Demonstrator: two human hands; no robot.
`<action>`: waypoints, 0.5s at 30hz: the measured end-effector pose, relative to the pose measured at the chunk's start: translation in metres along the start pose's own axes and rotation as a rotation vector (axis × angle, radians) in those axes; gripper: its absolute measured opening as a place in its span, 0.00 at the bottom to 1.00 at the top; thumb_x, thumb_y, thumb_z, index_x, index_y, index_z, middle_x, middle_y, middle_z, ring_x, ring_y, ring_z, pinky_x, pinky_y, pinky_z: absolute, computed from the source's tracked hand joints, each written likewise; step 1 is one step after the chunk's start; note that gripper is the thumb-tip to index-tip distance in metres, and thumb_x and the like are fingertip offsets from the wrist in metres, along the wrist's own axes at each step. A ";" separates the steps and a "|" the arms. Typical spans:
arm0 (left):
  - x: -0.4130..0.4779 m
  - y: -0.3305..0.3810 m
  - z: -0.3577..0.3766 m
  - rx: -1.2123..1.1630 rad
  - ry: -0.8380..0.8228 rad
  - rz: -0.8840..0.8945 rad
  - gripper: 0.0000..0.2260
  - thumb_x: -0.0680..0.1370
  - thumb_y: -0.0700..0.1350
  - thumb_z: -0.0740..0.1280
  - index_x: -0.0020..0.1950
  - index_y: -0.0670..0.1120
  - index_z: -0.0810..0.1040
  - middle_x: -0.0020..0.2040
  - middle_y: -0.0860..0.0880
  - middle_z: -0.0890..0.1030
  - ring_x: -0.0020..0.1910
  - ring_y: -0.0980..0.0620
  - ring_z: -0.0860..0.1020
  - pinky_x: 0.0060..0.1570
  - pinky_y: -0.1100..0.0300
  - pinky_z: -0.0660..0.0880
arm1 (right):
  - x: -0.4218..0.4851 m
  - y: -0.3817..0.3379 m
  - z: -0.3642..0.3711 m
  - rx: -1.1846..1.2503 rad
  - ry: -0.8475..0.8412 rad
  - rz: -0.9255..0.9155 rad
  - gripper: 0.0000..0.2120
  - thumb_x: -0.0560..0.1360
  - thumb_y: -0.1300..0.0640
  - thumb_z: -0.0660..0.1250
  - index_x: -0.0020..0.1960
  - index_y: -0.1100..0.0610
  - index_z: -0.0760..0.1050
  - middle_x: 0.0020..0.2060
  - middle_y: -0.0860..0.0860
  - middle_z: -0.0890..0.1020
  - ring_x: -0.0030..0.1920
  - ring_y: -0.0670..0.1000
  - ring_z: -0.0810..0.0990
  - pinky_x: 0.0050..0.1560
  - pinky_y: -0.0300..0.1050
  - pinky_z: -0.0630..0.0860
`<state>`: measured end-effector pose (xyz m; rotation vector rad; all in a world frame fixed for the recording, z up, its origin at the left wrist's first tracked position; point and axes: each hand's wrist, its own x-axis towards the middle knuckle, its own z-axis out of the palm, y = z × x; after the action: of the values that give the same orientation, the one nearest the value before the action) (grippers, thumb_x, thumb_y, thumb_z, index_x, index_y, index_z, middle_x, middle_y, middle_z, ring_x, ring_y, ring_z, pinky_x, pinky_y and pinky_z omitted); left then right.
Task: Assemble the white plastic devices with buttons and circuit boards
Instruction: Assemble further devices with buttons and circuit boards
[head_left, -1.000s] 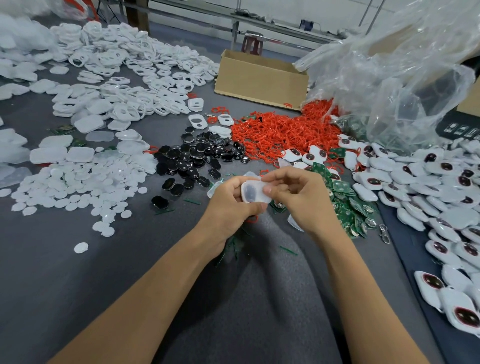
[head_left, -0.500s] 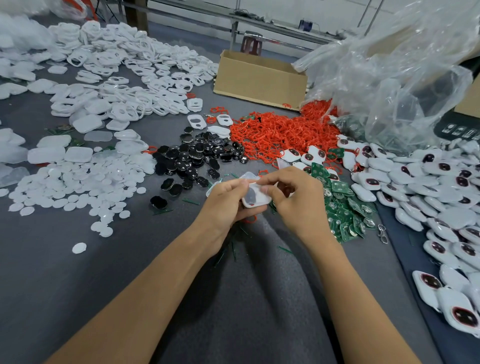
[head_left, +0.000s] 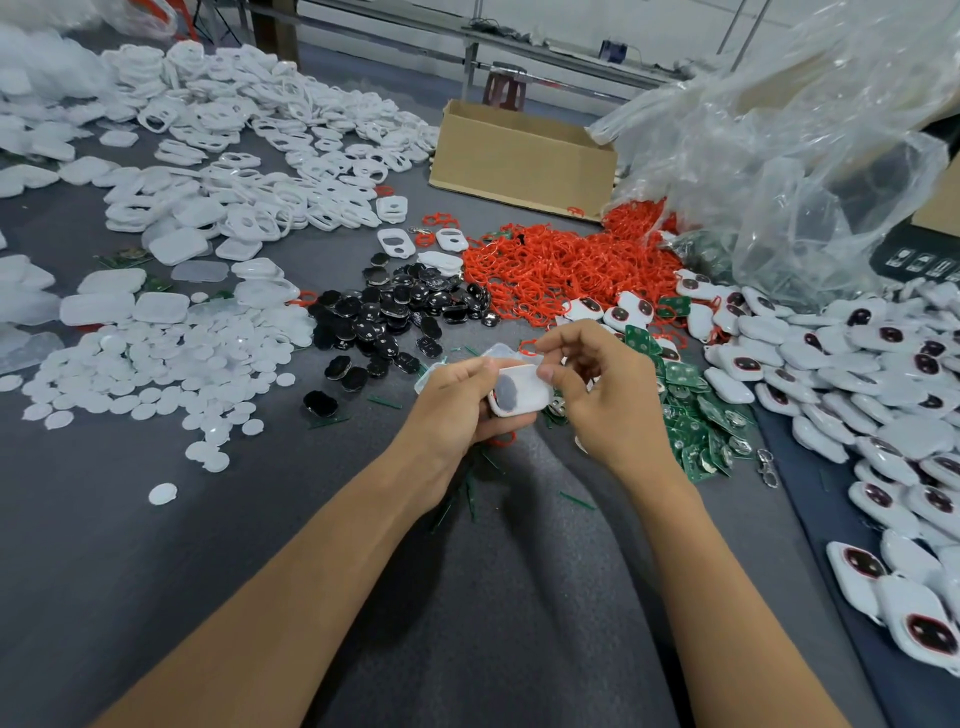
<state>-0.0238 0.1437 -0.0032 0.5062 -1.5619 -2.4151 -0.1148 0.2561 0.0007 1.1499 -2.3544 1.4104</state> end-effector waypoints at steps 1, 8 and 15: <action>0.000 0.000 0.000 0.013 -0.002 -0.002 0.15 0.84 0.41 0.54 0.47 0.45 0.79 0.48 0.41 0.82 0.42 0.49 0.81 0.32 0.66 0.77 | 0.000 0.000 0.000 -0.001 -0.006 0.001 0.14 0.70 0.70 0.69 0.46 0.52 0.76 0.36 0.43 0.79 0.34 0.47 0.74 0.40 0.38 0.71; 0.002 -0.003 -0.002 0.043 -0.012 -0.009 0.14 0.84 0.42 0.54 0.49 0.45 0.79 0.51 0.39 0.81 0.42 0.48 0.82 0.39 0.63 0.79 | -0.001 -0.001 0.002 0.033 -0.008 0.028 0.13 0.70 0.70 0.69 0.45 0.53 0.76 0.36 0.43 0.79 0.34 0.44 0.75 0.41 0.40 0.73; 0.003 -0.002 -0.002 0.013 0.024 -0.007 0.13 0.84 0.40 0.55 0.46 0.43 0.78 0.51 0.37 0.79 0.44 0.44 0.80 0.32 0.64 0.78 | 0.000 -0.011 -0.004 0.092 0.051 0.034 0.16 0.72 0.70 0.67 0.43 0.49 0.74 0.38 0.41 0.79 0.34 0.51 0.76 0.36 0.40 0.72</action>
<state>-0.0256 0.1424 -0.0063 0.5421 -1.5694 -2.3961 -0.1082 0.2564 0.0101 1.0869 -2.3070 1.5551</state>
